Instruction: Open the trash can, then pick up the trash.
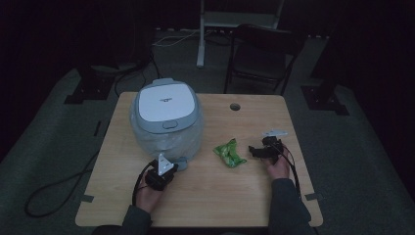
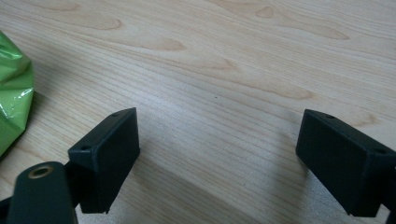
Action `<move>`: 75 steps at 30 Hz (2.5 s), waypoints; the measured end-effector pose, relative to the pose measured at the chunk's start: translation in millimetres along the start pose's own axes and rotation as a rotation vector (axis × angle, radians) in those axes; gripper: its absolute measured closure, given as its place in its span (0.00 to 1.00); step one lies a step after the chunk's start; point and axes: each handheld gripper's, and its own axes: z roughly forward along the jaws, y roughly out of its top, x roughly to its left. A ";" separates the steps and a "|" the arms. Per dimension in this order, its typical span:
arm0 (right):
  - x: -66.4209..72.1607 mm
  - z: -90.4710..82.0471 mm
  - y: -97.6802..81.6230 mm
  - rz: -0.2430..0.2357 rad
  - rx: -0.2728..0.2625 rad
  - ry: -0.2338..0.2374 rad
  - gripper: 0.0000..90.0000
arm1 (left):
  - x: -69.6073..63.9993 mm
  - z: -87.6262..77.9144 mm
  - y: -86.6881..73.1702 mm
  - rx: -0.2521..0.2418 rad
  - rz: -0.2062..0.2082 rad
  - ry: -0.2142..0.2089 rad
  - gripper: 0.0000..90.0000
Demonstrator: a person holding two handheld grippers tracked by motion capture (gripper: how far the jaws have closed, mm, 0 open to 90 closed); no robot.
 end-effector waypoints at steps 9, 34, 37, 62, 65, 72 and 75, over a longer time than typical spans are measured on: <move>0.1 0.0 -0.1 0.001 0.000 -0.001 0.14 | -0.5 1.5 0.0 -0.014 0.010 -0.012 1.00; 0.4 -0.3 -0.3 0.004 0.000 -0.004 0.14 | 0.9 8.9 -6.0 -0.004 -0.043 -0.040 1.00; 0.4 -0.3 -0.3 0.004 0.000 -0.004 0.14 | 0.4 8.9 -6.1 0.000 -0.044 -0.040 1.00; 0.4 -0.2 -0.3 0.005 0.000 -0.004 0.14 | 0.5 13.6 -9.9 0.021 -0.047 -0.049 1.00; 0.4 -0.2 -0.3 0.004 0.000 -0.004 0.14 | 0.6 13.6 -9.9 0.021 -0.046 -0.050 1.00; 1.2 -0.3 -0.4 0.011 0.000 -0.011 0.14 | 0.6 13.6 -10.5 0.016 -0.051 -0.051 1.00; 2.5 -2.4 -1.2 0.028 0.000 -0.027 0.20 | 0.3 13.6 -10.7 0.015 -0.051 -0.048 1.00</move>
